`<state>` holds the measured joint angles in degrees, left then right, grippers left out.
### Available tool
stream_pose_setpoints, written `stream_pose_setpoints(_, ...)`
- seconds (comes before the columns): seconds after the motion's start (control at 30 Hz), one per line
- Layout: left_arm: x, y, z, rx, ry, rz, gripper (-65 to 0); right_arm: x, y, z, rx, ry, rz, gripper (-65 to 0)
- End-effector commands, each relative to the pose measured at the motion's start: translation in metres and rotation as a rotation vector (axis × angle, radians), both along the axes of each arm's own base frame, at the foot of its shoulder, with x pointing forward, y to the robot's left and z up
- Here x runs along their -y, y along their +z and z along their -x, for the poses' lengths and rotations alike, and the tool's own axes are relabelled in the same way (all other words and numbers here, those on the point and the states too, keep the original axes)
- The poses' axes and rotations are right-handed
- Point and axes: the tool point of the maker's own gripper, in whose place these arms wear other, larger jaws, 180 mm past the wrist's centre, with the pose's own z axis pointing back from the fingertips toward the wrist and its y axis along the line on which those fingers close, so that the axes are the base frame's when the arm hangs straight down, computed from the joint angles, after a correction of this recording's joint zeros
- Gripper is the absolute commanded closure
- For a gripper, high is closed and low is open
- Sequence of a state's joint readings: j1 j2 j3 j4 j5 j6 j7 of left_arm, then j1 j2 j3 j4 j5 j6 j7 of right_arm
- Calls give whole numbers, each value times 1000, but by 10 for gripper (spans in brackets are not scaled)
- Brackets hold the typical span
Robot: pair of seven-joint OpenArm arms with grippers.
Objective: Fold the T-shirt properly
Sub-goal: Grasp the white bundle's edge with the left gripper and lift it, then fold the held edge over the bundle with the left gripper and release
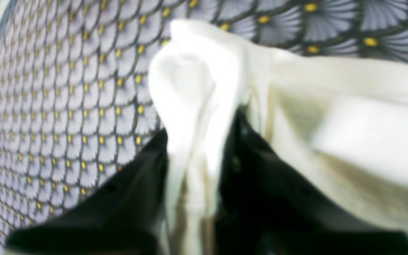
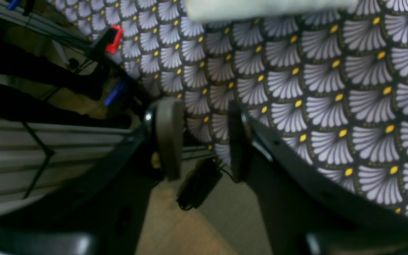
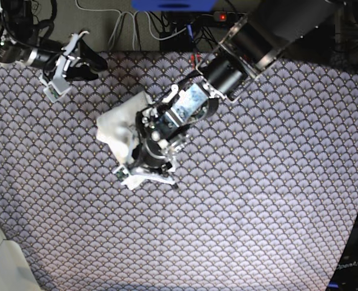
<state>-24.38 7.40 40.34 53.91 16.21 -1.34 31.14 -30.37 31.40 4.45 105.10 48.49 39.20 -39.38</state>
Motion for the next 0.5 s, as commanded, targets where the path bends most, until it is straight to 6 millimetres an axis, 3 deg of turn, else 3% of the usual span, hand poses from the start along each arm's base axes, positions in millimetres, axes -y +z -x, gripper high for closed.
stream_pose_setpoints(0.0, 13, 18, -11, 44, -28, 17, -6, -1, 10, -4, 33, 8, -23, -197)
stream_pose_setpoints(0.27, 28, 24, -22, 136, -177, -149, -6, -1, 13, -10, 48, 8, -23, -197)
stream_pose_setpoints(0.47, 47, 28, -14, 207, -303, -236, -6, -1, 13, -10, 50, 8, -23, -197)
